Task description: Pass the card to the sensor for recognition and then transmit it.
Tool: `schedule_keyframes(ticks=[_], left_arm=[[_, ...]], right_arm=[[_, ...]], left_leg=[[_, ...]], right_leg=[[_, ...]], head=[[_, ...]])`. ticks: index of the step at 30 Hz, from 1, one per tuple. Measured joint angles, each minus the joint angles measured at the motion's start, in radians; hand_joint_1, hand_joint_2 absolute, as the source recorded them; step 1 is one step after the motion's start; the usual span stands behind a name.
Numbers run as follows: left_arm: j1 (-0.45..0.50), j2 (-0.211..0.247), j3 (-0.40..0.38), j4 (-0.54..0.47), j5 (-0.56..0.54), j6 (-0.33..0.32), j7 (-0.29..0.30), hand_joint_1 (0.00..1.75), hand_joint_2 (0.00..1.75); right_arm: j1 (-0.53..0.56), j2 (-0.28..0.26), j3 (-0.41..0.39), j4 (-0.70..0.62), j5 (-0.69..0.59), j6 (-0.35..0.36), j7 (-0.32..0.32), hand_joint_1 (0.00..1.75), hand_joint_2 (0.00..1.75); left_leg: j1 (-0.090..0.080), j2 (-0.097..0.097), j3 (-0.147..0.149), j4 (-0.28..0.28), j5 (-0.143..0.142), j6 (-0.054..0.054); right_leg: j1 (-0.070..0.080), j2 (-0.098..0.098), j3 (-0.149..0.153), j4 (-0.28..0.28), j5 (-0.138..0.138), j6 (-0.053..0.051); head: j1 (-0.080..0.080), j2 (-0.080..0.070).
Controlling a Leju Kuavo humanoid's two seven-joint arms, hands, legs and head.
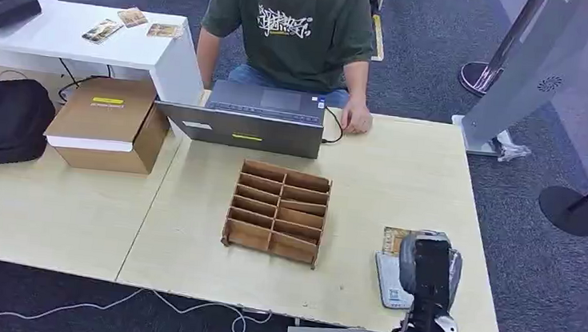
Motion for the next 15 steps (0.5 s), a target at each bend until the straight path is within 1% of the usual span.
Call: schedule_keyframes(ticks=[6,11,15], left_arm=[[0.0,-0.003,0.0,0.0,0.0,0.002,0.002,0.0,0.0],[0.0,-0.005,0.0,0.0,0.0,0.003,0.002,0.0,0.0],[-0.001,-0.005,0.0,0.0,-0.002,0.004,0.002,0.0,0.0]], right_arm=[[0.007,0.005,-0.083,-0.005,-0.014,-0.037,0.003,1.75,1.75],[0.01,0.008,-0.138,-0.019,-0.021,-0.052,0.005,1.75,1.75],[0.012,0.012,-0.166,-0.027,-0.02,-0.065,0.004,1.75,1.75]], left_leg=[[0.0,0.0,0.0,0.0,0.0,0.0],[0.0,0.0,0.0,0.0,0.0,0.0],[0.0,0.0,0.0,0.0,0.0,0.0]], right_leg=[[0.0,0.0,0.0,0.0,0.0,0.0],[0.0,0.0,0.0,0.0,0.0,0.0],[0.0,0.0,0.0,0.0,0.0,0.0]], head=[[0.0,0.0],[0.0,0.0],[0.0,0.0]])
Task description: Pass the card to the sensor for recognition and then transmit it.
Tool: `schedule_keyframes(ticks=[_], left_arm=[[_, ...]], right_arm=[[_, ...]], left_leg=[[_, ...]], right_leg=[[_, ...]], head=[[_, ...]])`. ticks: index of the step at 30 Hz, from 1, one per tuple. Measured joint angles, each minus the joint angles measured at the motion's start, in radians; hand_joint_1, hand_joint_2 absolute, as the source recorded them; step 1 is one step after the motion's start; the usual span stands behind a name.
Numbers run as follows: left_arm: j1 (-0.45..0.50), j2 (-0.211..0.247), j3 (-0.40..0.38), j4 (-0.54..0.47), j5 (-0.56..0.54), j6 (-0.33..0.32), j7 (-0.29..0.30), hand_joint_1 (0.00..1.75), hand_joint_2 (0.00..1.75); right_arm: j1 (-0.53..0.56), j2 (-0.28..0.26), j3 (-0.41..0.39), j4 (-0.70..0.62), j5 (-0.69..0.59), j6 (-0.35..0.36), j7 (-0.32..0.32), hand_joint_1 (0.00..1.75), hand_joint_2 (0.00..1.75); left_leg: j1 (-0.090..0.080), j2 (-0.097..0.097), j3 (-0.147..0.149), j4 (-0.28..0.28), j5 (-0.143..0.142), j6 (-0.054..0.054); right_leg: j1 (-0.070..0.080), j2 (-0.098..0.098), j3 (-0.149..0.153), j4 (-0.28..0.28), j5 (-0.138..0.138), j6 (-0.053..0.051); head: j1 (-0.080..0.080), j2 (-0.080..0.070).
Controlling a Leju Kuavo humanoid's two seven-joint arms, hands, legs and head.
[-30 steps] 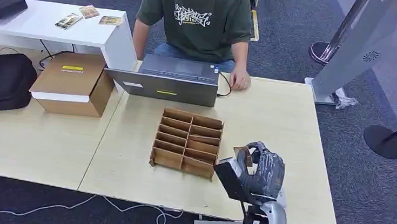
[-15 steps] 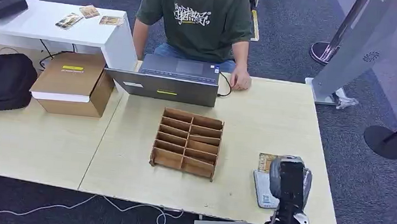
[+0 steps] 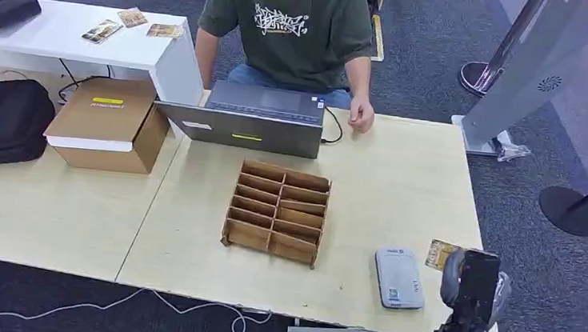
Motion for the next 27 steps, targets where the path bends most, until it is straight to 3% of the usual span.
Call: schedule_keyframes(ticks=[6,12,15,21,27], left_arm=[[0.0,-0.001,0.0,0.0,-0.006,0.006,0.0,0.0,0.0],[-0.001,-0.008,0.0,0.0,-0.016,0.013,-0.003,0.0,0.0],[-0.001,-0.01,0.0,0.0,-0.023,0.014,-0.006,0.0,0.0],[-0.003,-0.011,0.0,0.0,-0.037,0.014,-0.011,0.0,0.0],[-0.006,-0.011,0.0,0.0,-0.043,0.012,-0.012,0.0,0.0]], right_arm=[[0.014,0.008,-0.063,-0.044,0.043,-0.063,-0.021,1.75,1.75],[0.018,0.016,-0.102,-0.106,0.245,-0.145,-0.033,1.75,1.75],[0.016,0.016,-0.106,-0.123,0.406,-0.182,-0.019,1.75,1.75],[-0.009,0.012,-0.081,-0.116,0.679,-0.217,0.029,1.75,1.75],[-0.076,-0.003,-0.007,-0.063,0.773,-0.216,0.061,1.75,1.75]], left_leg=[[0.0,0.0,0.0,0.0,0.0,0.0],[0.0,0.0,0.0,0.0,0.0,0.0],[0.0,0.0,0.0,0.0,0.0,0.0],[0.0,0.0,0.0,0.0,0.0,0.0],[0.0,0.0,0.0,0.0,0.0,0.0]], right_leg=[[0.0,0.0,0.0,0.0,0.0,0.0],[0.0,0.0,0.0,0.0,0.0,0.0],[0.0,0.0,0.0,0.0,0.0,0.0],[0.0,0.0,0.001,0.0,0.0,0.0],[0.0,0.0,0.001,0.001,0.0,0.0]], head=[[0.0,0.0],[0.0,0.0],[0.0,0.0],[0.0,0.0],[0.0,0.0]])
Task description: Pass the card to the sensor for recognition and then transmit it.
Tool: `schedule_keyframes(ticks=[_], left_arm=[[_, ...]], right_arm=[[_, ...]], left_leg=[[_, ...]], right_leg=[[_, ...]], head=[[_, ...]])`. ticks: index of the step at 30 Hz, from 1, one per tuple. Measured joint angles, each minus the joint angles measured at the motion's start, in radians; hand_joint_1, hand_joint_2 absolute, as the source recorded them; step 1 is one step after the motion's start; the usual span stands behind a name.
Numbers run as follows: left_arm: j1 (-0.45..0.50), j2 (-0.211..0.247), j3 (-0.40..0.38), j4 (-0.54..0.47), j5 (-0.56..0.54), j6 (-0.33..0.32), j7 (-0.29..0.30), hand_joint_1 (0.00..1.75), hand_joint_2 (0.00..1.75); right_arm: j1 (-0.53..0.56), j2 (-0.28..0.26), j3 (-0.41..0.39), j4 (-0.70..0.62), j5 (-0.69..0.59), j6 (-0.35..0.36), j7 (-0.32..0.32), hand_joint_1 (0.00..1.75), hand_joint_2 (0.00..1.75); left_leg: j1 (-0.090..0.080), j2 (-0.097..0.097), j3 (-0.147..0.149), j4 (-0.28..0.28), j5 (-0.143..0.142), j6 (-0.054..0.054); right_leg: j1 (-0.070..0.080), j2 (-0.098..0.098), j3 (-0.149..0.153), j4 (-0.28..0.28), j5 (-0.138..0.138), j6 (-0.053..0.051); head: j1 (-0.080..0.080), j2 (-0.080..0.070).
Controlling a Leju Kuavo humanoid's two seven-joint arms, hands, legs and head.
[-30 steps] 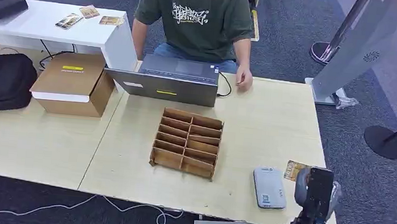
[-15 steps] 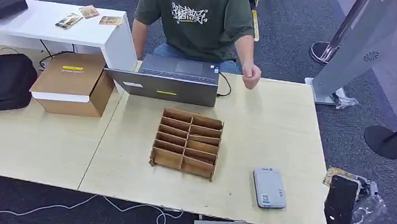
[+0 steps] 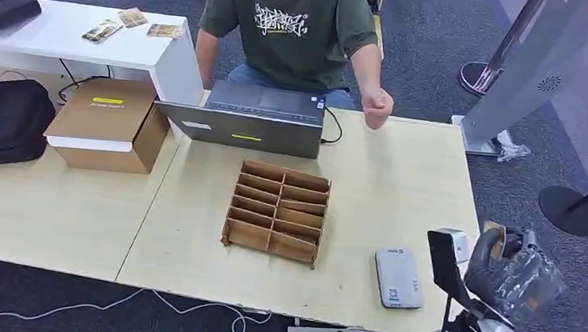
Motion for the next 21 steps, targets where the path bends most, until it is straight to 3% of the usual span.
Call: schedule_keyframes(ticks=[11,21], left_arm=[[-0.001,0.009,0.0,0.0,-0.04,-0.013,-0.001,0.0,0.0],[-0.006,0.03,0.0,-0.003,-0.133,-0.013,0.001,0.0,0.0]], right_arm=[[-0.209,-0.032,0.148,0.203,0.09,0.012,0.043,1.75,1.75],[-0.413,-0.074,0.218,0.395,0.156,-0.007,0.078,1.75,1.75]], left_leg=[[0.0,0.001,0.001,0.0,0.001,-0.001],[0.0,0.002,0.001,0.0,0.001,-0.001]], right_leg=[[0.0,0.001,0.0,0.0,0.001,-0.001],[0.0,0.001,-0.001,0.0,0.001,-0.001]], head=[[0.0,0.0],[0.0,0.0]])
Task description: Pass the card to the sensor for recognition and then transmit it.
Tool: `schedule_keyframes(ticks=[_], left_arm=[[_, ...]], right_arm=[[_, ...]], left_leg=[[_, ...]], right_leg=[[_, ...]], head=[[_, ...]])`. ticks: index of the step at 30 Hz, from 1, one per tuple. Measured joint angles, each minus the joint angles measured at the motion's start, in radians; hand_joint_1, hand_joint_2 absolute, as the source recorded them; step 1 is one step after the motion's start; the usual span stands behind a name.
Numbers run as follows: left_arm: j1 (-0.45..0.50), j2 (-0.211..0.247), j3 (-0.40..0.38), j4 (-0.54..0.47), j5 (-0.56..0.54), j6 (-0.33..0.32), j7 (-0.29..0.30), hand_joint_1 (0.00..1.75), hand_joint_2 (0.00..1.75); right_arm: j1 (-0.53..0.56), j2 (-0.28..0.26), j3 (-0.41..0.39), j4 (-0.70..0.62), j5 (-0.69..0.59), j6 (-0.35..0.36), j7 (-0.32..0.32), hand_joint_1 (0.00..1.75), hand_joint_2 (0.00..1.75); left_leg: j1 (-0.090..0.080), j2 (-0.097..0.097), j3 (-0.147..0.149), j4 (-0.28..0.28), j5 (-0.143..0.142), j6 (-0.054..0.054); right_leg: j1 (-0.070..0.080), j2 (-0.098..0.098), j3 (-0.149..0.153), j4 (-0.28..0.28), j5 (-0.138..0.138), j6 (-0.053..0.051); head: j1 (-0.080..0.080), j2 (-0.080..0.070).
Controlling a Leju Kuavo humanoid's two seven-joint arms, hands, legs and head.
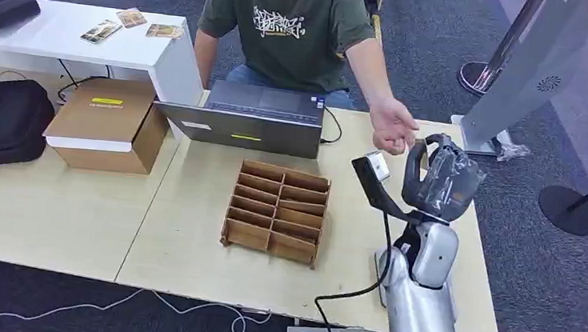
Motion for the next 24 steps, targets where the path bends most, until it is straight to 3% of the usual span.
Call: schedule_keyframes(ticks=[13,19,24], left_arm=[[-0.016,0.02,0.0,-0.018,-0.084,-0.003,0.008,0.0,0.0],[-0.017,0.025,0.0,-0.025,-0.112,-0.001,0.009,0.0,0.0],[-0.024,0.025,0.0,-0.026,-0.142,-0.002,0.024,0.0,0.0]], right_arm=[[-0.393,-0.04,0.072,0.434,0.075,-0.048,0.084,1.75,1.75],[-0.529,-0.05,0.159,0.612,0.075,-0.052,0.162,1.75,1.75],[-0.604,-0.059,0.283,0.72,0.074,-0.047,0.235,1.75,1.75]], left_leg=[[0.0,0.0,0.0,0.0,0.002,-0.001],[0.0,-0.001,0.0,0.0,0.002,-0.001],[0.0,-0.001,0.0,0.0,0.002,-0.001]], right_leg=[[0.0,0.0,0.0,0.0,0.002,-0.001],[0.0,0.0,0.0,0.0,0.001,-0.001],[0.0,0.0,-0.001,0.0,0.001,-0.001]], head=[[0.0,0.0],[0.0,0.0],[0.0,0.0]])
